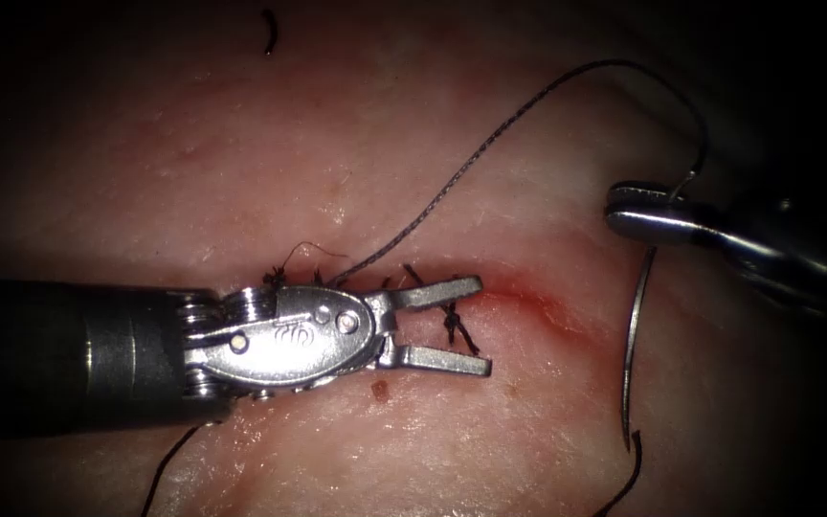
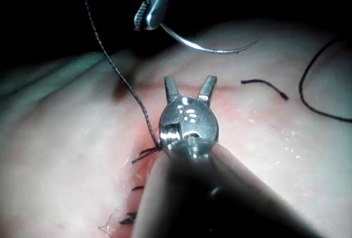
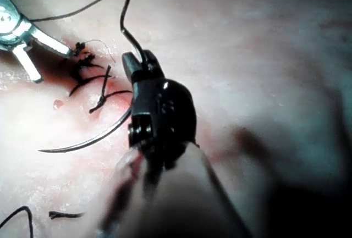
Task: Wound Closure
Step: Throw the needle through the top of the skin
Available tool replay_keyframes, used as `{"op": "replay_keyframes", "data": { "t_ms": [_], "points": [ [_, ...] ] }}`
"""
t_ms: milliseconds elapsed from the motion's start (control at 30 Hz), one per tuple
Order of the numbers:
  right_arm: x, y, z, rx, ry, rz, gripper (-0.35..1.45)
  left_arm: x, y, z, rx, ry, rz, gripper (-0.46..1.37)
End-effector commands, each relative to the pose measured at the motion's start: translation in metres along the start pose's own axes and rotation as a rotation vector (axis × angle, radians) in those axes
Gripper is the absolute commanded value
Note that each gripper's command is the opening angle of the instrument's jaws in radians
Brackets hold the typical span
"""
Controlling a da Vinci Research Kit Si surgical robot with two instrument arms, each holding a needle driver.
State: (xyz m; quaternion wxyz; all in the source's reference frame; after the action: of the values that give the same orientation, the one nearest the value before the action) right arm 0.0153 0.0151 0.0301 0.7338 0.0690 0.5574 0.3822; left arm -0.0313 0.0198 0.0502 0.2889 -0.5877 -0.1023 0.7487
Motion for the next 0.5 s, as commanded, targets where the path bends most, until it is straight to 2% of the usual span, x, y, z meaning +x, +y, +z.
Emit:
{"op": "replay_keyframes", "data": {
  "t_ms": [33,233,367,467,500],
  "points": [
    [0.0000,0.0000,0.0000,-0.009,0.000,-0.002,-0.35,0.0000,-0.0002,0.0001,0.002,-0.004,0.002,0.23],
    [0.0001,-0.0002,-0.0003,-0.010,-0.001,-0.019,-0.35,-0.0011,-0.0004,0.0002,0.019,-0.012,0.012,0.18],
    [0.0000,-0.0003,-0.0003,-0.010,0.002,-0.020,-0.35,-0.0014,-0.0003,0.0004,0.022,-0.025,0.018,0.29],
    [-0.0002,-0.0005,-0.0005,-0.006,0.003,-0.022,-0.35,-0.0016,-0.0003,0.0011,0.024,-0.041,0.014,0.24],
    [-0.0005,-0.0010,-0.0006,-0.002,0.004,-0.025,-0.35,-0.0018,-0.0003,0.0025,0.033,-0.056,0.013,0.15]
  ]
}}
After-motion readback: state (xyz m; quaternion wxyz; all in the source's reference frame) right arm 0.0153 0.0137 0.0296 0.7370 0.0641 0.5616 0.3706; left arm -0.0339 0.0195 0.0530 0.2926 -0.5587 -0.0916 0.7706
